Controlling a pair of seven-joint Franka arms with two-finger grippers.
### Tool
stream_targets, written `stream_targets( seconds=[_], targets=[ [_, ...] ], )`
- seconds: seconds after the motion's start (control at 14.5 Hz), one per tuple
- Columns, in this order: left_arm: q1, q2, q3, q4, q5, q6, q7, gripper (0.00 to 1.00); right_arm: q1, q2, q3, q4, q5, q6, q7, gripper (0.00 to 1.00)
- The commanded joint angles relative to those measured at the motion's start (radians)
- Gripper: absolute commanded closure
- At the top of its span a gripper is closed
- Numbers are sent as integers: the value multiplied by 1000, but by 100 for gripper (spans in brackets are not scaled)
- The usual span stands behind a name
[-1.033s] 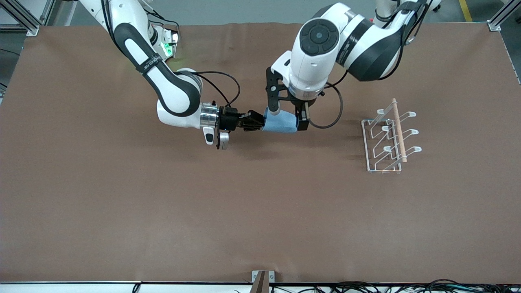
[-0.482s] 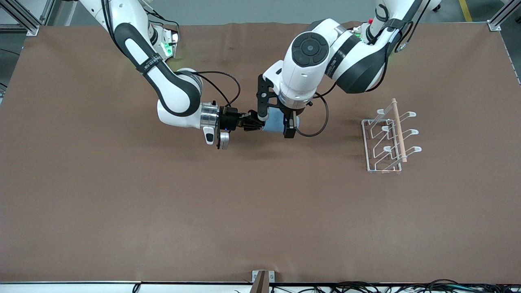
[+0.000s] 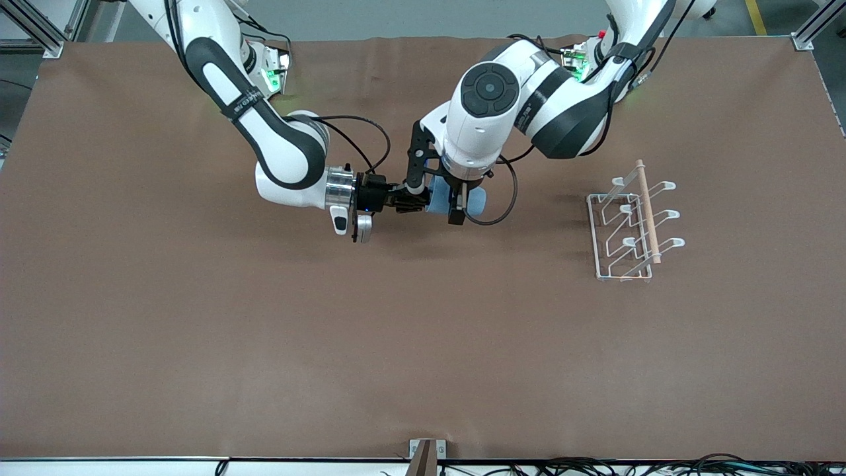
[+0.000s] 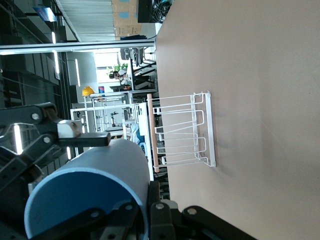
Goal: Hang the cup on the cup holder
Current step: 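Grasp the blue cup's rim with the left gripper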
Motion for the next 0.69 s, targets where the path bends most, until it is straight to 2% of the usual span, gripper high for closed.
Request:
stream_targets(
  seconds=[0.0,0.48,0.62],
  targets=[
    [-4,10,-2,15,10,6,35,0,0,4,9,8,40,8,-43,100],
    [16,8,-2,-19,7,21,28,24,-1,4,18,6,48,10,-43,99],
    [19,8,-2,-22,7,23,33,35,-1,4,18,8,51,10,-43,99]
  ],
)
